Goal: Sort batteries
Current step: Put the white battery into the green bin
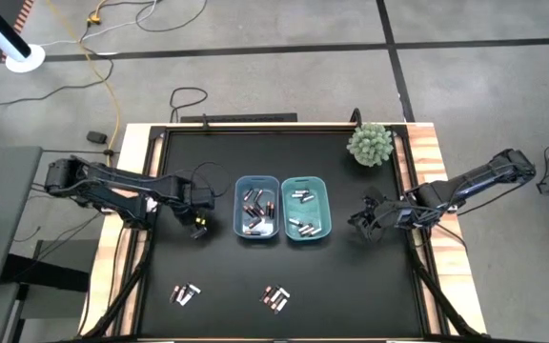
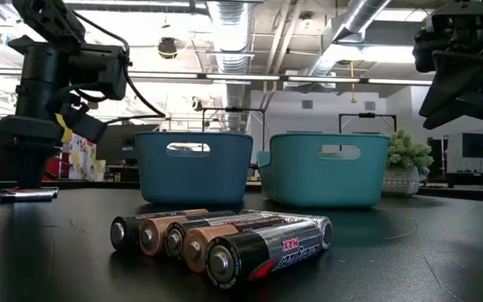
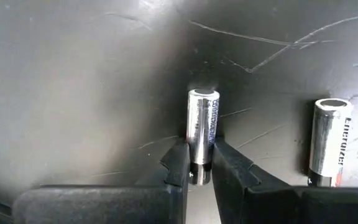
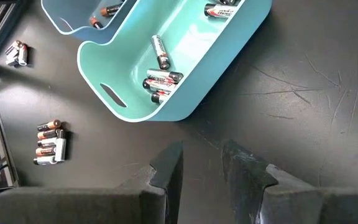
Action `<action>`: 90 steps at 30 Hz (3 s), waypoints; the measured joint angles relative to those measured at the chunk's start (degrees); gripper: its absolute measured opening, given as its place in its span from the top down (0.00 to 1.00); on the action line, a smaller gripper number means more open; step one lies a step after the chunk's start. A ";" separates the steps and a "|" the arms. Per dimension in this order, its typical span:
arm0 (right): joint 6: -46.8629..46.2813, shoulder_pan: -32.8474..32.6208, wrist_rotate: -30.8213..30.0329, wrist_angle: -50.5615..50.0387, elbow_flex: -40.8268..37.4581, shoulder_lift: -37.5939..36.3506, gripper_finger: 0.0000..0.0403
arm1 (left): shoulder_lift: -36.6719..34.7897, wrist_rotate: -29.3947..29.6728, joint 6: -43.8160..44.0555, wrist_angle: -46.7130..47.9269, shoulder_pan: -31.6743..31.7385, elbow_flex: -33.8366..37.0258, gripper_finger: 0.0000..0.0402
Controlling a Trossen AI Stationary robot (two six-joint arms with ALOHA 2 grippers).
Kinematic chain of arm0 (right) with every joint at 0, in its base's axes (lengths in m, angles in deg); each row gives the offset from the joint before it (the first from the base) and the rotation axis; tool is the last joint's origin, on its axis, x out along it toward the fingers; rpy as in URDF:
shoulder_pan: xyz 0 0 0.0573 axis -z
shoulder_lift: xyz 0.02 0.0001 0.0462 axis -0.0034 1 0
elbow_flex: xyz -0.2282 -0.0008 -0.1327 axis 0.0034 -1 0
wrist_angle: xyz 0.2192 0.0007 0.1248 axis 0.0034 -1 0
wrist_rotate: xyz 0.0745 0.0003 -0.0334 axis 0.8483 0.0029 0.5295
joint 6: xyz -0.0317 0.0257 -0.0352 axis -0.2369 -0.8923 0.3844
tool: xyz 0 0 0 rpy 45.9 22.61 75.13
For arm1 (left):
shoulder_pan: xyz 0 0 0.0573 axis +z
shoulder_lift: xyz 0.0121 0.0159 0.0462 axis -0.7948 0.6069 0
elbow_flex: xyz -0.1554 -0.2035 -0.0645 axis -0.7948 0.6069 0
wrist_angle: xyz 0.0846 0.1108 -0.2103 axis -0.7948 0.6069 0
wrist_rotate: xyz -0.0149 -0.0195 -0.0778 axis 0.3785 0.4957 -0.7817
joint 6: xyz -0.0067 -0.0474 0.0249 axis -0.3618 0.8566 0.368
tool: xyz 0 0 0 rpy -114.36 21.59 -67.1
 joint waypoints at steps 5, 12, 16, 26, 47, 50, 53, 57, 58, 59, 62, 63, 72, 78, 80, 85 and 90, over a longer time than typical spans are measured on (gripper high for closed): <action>0.11 0.00 0.00 -0.02 0.00 0.00 0.69 | 0.21 1.46 1.64 5.14 0.12 -4.15 0.91; 0.91 0.00 -0.02 0.20 0.02 0.38 0.69 | -0.17 2.75 2.59 9.16 0.04 -16.35 0.90; 1.01 -0.02 -0.02 0.60 0.04 1.41 0.69 | 1.86 6.11 2.01 11.68 0.04 -26.86 0.90; 5.48 -0.02 -0.02 3.25 0.04 5.93 0.69 | 24.32 8.26 -9.22 15.79 0.13 -59.54 0.90; 6.94 -0.15 2.00 3.47 0.04 8.98 0.69 | 68.80 0.56 -19.74 17.98 -3.23 -102.11 0.90; 7.24 -0.17 2.12 3.40 0.04 8.96 0.69 | 69.77 0.50 -18.58 17.84 -3.19 -102.11 0.90; 8.35 -0.20 2.12 3.43 0.04 8.96 0.69 | 69.49 0.46 -18.02 15.86 -3.23 -101.26 0.86; 8.77 -0.17 2.12 3.39 0.04 8.96 0.69 | 69.65 0.46 -18.74 15.79 -3.23 -101.08 0.76; 9.15 -0.17 2.12 3.39 0.04 8.96 0.69 | 69.66 0.46 -18.26 15.75 -3.23 -101.08 0.75; 9.48 -0.20 2.12 3.39 0.04 8.96 0.69 | 69.64 0.46 -17.51 15.71 -3.23 -101.07 0.73; 9.64 -0.17 2.12 3.39 0.04 8.96 0.69 | 69.95 0.48 -16.75 15.26 -3.12 -101.08 0.70; 9.66 -0.17 2.12 3.40 0.04 8.96 0.69 | 70.12 0.48 -16.90 15.28 -3.08 -101.06 0.69; 10.25 -0.17 2.12 3.38 0.03 8.96 0.69 | 70.03 0.50 -15.97 17.47 -2.97 -102.07 0.68; 11.56 -0.17 3.58 3.33 0.01 8.96 0.69 | 66.00 0.50 -14.29 17.80 -2.42 -102.20 0.68; 11.56 -0.20 3.67 3.21 0.00 8.96 0.69 | 64.22 0.51 -13.74 19.43 -2.23 -102.22 0.68; 11.56 -0.17 3.67 2.90 0.00 8.96 0.69 | 58.17 3.37 -10.41 32.32 -3.00 -102.18 0.68; 11.53 -0.17 3.69 2.93 0.00 8.96 0.69 | 52.10 12.80 -10.08 40.73 -8.50 -101.20 0.70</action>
